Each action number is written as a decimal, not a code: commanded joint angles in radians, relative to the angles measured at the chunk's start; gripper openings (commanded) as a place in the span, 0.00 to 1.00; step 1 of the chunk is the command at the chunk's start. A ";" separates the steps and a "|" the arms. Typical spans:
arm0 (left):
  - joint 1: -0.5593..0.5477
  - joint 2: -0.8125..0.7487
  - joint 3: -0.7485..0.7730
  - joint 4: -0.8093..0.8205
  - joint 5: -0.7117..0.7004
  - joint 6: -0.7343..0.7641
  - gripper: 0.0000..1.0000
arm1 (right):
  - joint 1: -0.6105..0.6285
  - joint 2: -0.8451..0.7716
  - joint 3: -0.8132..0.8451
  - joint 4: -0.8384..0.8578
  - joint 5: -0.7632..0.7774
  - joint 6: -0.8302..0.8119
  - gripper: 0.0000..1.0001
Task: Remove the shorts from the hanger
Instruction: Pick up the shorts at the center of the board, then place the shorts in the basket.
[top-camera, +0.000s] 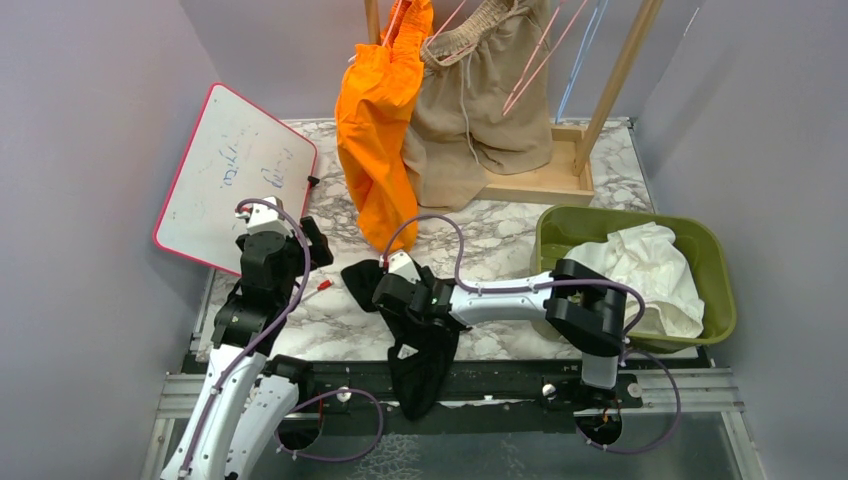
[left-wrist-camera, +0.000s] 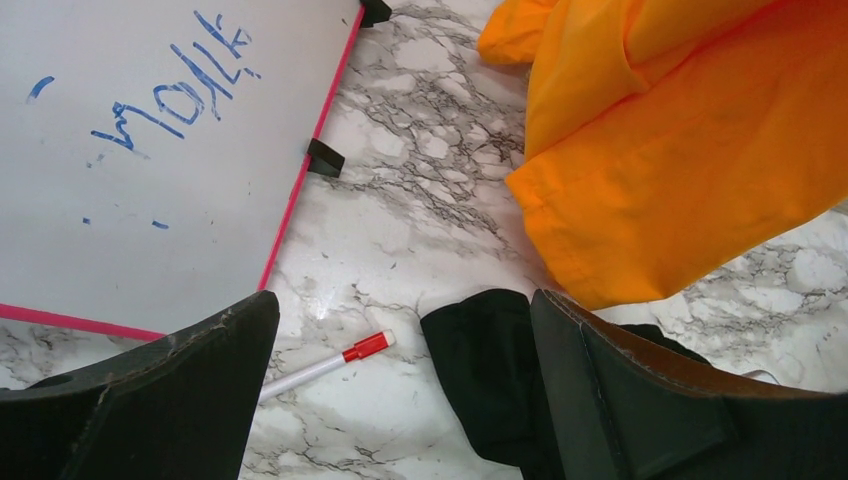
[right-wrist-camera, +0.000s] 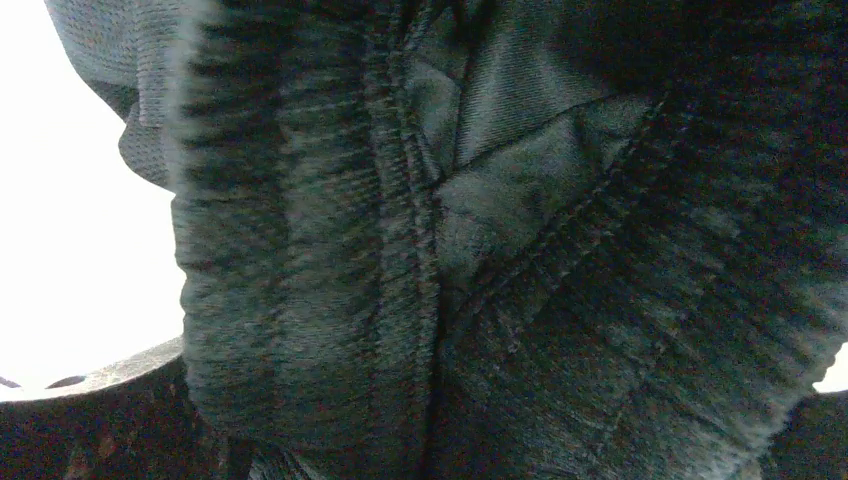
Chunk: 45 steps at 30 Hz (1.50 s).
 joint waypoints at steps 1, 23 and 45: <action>0.007 0.024 -0.003 0.021 -0.006 -0.002 0.99 | 0.017 0.060 -0.065 -0.002 0.091 0.051 0.84; 0.007 0.024 -0.008 0.022 0.019 -0.001 0.99 | 0.018 -0.832 -0.235 0.001 0.163 -0.106 0.01; 0.007 0.101 -0.011 0.035 0.036 -0.003 0.99 | 0.018 -0.966 0.140 -0.297 0.921 -0.250 0.01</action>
